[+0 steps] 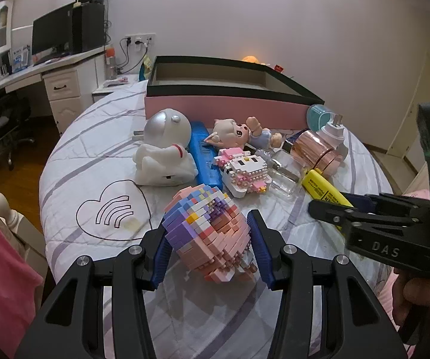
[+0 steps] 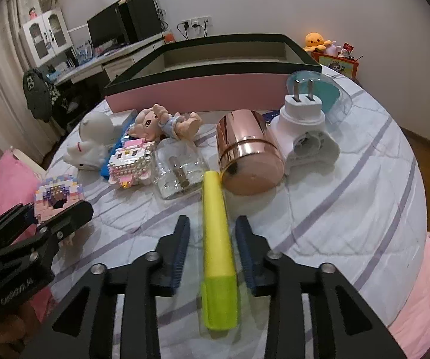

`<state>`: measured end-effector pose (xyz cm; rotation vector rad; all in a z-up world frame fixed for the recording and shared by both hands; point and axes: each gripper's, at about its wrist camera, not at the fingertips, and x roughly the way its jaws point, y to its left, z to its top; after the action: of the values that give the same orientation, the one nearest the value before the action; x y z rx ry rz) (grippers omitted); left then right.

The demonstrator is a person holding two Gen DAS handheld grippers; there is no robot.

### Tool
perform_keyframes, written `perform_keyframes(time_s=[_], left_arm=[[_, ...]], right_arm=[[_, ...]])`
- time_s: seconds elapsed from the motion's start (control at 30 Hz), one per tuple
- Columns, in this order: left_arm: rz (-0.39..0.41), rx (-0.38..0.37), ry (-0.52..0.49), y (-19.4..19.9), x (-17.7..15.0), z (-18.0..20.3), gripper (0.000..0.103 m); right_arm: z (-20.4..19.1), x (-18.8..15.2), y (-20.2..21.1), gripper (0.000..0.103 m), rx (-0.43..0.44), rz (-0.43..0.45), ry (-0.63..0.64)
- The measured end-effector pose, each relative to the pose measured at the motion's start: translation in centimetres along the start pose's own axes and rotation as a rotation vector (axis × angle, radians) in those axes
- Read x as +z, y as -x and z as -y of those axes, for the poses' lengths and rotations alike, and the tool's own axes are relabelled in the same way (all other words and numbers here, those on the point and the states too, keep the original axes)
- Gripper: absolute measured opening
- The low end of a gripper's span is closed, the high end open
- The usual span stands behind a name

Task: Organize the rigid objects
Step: 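Grasp the pixel-block donut with the left tool while the right tool grasps the yellow highlighter, then carry both items into the box tray and open both tools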

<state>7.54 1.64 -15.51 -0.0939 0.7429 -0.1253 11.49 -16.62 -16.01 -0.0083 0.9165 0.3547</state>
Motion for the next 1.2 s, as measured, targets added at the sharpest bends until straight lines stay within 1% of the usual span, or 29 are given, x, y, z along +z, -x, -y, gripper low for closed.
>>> perform_keyframes(time_s=[0.03, 0.07, 0.13, 0.4, 0.5, 0.6, 0.7, 0.73, 0.77, 0.83, 0.93, 1.0, 1.07, 1.17, 1.2], left_arm=[[0.000, -0.001, -0.001, 0.0, 0.0, 0.0, 0.049], [0.000, -0.001, -0.001, 0.0, 0.0, 0.1, 0.049], [0.003, -0.001, -0.004, 0.0, 0.0, 0.2, 0.049], [0.026, -0.006, -0.011, 0.8, 0.5, 0.5, 0.049], [0.039, -0.014, -0.016, 1.3, 0.9, 0.7, 0.049], [0.062, -0.026, -0.018, 2.0, 2.0, 0.9, 0.049], [0.103, -0.027, -0.025, 2.8, 4.1, 1.0, 0.049], [0.124, -0.029, -0.026, 3.1, 5.5, 0.9, 0.049], [0.132, -0.030, -0.026, 3.2, 6.1, 0.8, 0.049], [0.166, -0.021, -0.034, 3.3, 8.6, 0.7, 0.049], [0.185, -0.022, -0.033, 2.3, 12.2, 0.4, 0.049], [0.186, -0.018, -0.037, 1.2, 14.4, 0.3, 0.049], [0.164, -0.018, -0.045, -0.6, 16.6, 0.3, 0.049], [0.112, -0.009, -0.046, -4.1, 19.1, 0.2, 0.049], [0.082, -0.005, -0.040, -5.8, 20.0, 0.1, 0.049]], right_arm=[[-0.2, 0.1, -0.1, 0.039, -0.006, -0.002, 0.016], [-0.6, 0.2, -0.2, 0.033, -0.016, -0.004, 0.039], [-1.0, 0.1, -0.2, 0.014, -0.029, -0.006, 0.070], [-0.4, -0.3, 1.7, 0.014, 0.043, 0.043, 0.034], [-0.6, 0.2, 2.8, 0.014, 0.066, 0.070, 0.029], [-0.6, 1.3, 4.0, 0.014, 0.079, 0.107, 0.033], [-0.5, 3.1, 5.1, 0.014, 0.081, 0.147, 0.041], [-0.4, 3.8, 5.4, 0.014, 0.078, 0.160, 0.043], [-0.3, 4.7, 5.6, 0.014, 0.073, 0.174, 0.045], [0.1, 6.7, 5.9, 0.014, 0.070, 0.202, 0.045], [0.9, 10.3, 6.0, 0.014, 0.053, 0.235, 0.044], [1.5, 12.8, 5.5, 0.014, 0.053, 0.242, 0.033], [2.3, 15.5, 4.2, 0.014, 0.056, 0.233, 0.016], [3.0, 18.1, 1.6, 0.014, 0.059, 0.185, -0.005], [3.2, 18.8, 0.7, 0.014, 0.062, 0.166, -0.013]])
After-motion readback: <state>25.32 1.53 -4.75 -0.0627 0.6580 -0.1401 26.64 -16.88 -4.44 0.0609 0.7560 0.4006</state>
